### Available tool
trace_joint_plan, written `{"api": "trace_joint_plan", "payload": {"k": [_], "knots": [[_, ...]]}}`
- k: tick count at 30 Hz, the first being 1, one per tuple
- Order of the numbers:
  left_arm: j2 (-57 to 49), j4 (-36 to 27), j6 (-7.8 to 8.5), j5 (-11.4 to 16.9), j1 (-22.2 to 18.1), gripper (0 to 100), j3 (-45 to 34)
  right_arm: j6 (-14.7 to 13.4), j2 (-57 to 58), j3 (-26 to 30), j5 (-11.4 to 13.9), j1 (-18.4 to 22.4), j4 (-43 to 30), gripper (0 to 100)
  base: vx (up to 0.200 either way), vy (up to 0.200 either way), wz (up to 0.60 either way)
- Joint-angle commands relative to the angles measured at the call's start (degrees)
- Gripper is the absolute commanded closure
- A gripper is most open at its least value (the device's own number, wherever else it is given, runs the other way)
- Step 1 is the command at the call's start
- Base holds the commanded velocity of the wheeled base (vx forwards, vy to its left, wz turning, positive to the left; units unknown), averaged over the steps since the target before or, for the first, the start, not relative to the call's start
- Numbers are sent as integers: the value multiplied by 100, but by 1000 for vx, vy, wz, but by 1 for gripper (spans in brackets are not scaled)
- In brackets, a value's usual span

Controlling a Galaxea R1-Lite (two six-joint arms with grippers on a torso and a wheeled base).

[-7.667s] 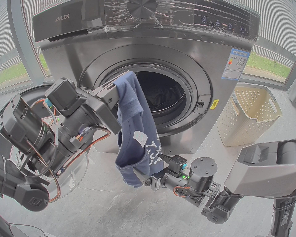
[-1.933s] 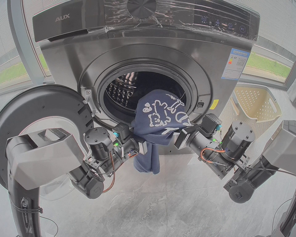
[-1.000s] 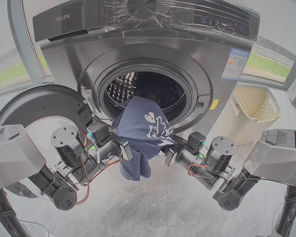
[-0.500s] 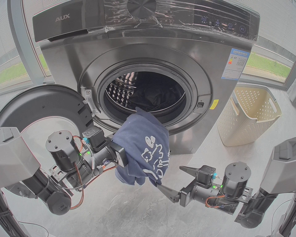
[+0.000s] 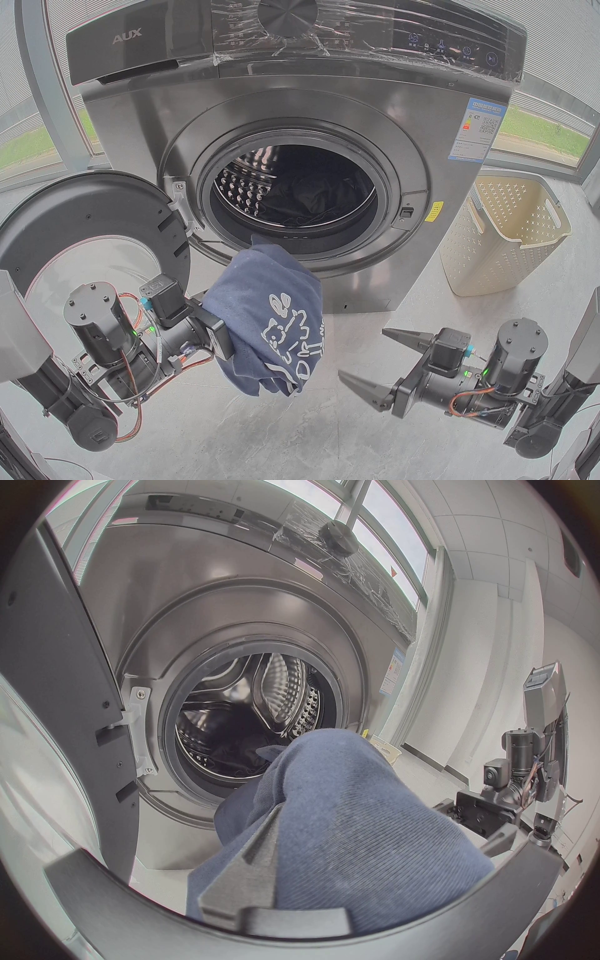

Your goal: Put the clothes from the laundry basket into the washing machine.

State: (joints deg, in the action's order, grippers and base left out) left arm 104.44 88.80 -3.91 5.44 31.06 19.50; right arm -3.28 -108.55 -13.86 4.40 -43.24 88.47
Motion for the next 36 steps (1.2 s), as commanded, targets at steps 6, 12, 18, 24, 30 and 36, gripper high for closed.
{"api": "trace_joint_plan", "payload": {"k": [6, 12, 18, 24, 30, 36], "knots": [[-117, -3, 5, -8, -30, 100, -237, -32, 44, -310, -317, 677, 4, 0, 0, 0, 0], [-117, -3, -4, -8, -4, 100, -237, -59, 35, -301, -317, 694, 4, 0, 0, 0, 0], [-81, -3, 5, 1, 5, 100, -210, -59, 62, -310, -317, 668, -5, 0, 0, 0, 0], [-46, -3, 5, 1, 40, 100, -228, -59, 70, -301, -317, 624, -5, 0, 200, 0, 0], [33, -3, 22, 1, 40, 100, -254, -68, 62, -284, -326, 615, -14, 0, 33, 0, 0], [138, -3, 13, 1, 58, 100, -228, -68, 44, -249, -335, 615, -14, 0, 100, 0, 0]]}}
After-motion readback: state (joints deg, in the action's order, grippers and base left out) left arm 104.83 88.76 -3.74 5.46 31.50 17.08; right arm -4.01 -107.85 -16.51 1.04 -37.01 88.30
